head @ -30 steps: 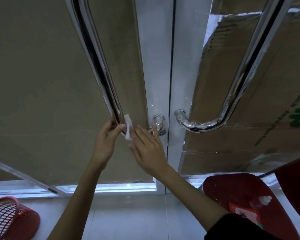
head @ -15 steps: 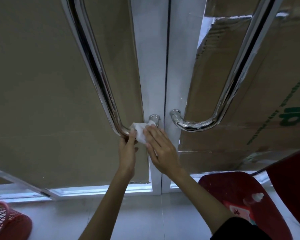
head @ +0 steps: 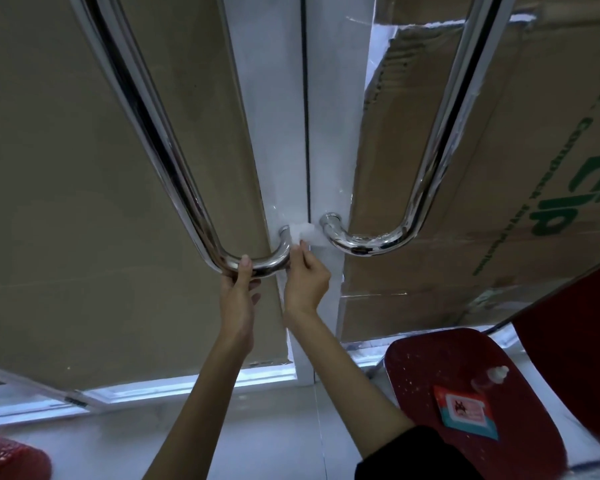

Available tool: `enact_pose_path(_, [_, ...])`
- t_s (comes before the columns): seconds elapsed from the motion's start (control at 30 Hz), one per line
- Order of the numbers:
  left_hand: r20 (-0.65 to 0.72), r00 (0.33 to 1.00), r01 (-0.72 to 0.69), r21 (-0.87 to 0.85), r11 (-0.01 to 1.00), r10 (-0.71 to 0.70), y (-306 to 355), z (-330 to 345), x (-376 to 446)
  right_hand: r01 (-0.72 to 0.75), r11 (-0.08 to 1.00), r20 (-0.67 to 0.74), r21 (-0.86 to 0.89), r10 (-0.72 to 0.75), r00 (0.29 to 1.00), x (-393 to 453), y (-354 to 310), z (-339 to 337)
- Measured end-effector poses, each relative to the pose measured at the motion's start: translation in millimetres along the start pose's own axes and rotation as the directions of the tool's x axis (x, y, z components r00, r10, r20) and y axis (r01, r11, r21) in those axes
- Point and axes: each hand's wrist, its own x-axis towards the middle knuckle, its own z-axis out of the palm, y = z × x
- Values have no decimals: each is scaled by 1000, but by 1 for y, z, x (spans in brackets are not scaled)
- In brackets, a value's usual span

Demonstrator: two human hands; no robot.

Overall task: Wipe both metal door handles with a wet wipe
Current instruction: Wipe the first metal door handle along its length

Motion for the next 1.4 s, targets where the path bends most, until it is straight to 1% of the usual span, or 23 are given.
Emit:
enact_pose_path(0.03, [4,1000,2,3,1000,-2,0,0,0,-142,985,-10,95,143,990,7,-9,2])
enact_pose_path(0.1, [17,1000,10,10,1000,-10,-1,-2,1,-368,905,70,212,362,930,14,-22,-1])
enact_pose_path(0.2, [30,1000,8,18,1000,-8,-1,-4,3,-597,772,242,220,549,800,5,-26,-19])
enact_pose_path(0.27, [32,999,3,26,1000,-4,-1,-4,3,-675,703,304,224,608,734,6,-25,-21])
enact_pose_path(0.33, [38,999,-2,35,999,0,0,-5,3,-725,624,318,290,652,688,18,-27,-12])
enact_pose_path(0.43, [49,999,-13,61,998,10,2,-7,3,-734,581,295,352,675,676,30,-30,1])
enact_pose_path(0.5, [55,998,-17,70,997,13,2,-8,3,-695,626,280,354,638,718,25,-26,0])
enact_pose_path(0.6, [60,998,-14,69,997,10,1,-9,3,-557,770,200,310,520,830,1,-11,-11])
enact_pose_path(0.67, [64,998,-10,62,998,6,1,-8,4,-336,903,78,268,328,942,-11,1,-13])
enact_pose_path(0.7, [65,998,-8,57,998,4,1,-8,4,-210,950,30,232,209,977,-14,6,-13])
enact_pose_path(0.77, [68,998,-7,52,999,4,1,-9,4,9,988,24,155,-13,1000,-13,10,-13])
enact_pose_path(0.83, [68,998,-9,53,999,6,1,-9,5,213,976,119,39,-216,969,-5,8,-16])
enact_pose_path(0.87, [66,998,-9,51,999,6,1,-9,5,330,941,197,-73,-310,930,1,3,-18])
enact_pose_path(0.9, [65,998,-11,49,999,7,1,-9,5,469,857,300,-212,-400,866,8,0,-19])
enact_pose_path(0.93, [65,998,-12,49,999,9,1,-10,5,616,710,422,-340,-470,775,16,-4,-20])
enact_pose_path(0.97, [67,998,-12,51,999,9,1,-10,5,739,521,550,-427,-500,669,24,-7,-20])
enact_pose_path(1.0, [68,998,-11,50,999,8,2,-10,4,821,331,656,-465,-494,571,30,-9,-21])
enact_pose_path(1.03, [68,998,-13,48,999,10,2,-10,4,863,184,730,-470,-468,498,35,-10,-23])
enact_pose_path(1.1, [65,998,-23,42,999,20,3,-10,2,906,35,826,-421,-399,399,36,-13,-29])
enact_pose_path(1.2, [72,997,-28,33,999,26,5,-10,0,970,-41,919,-240,-332,213,38,-25,-40])
enact_pose_path(1.27, [83,996,-25,33,999,22,7,-10,0,977,-119,961,-178,-235,147,47,-42,-40])
enact_pose_path(1.37, [81,996,-25,26,999,22,7,-10,0,935,-304,983,-179,-98,157,57,-57,-27])
enact_pose_path(1.4, [84,996,-26,28,999,24,7,-10,0,927,-325,982,-188,-58,179,54,-58,-21])
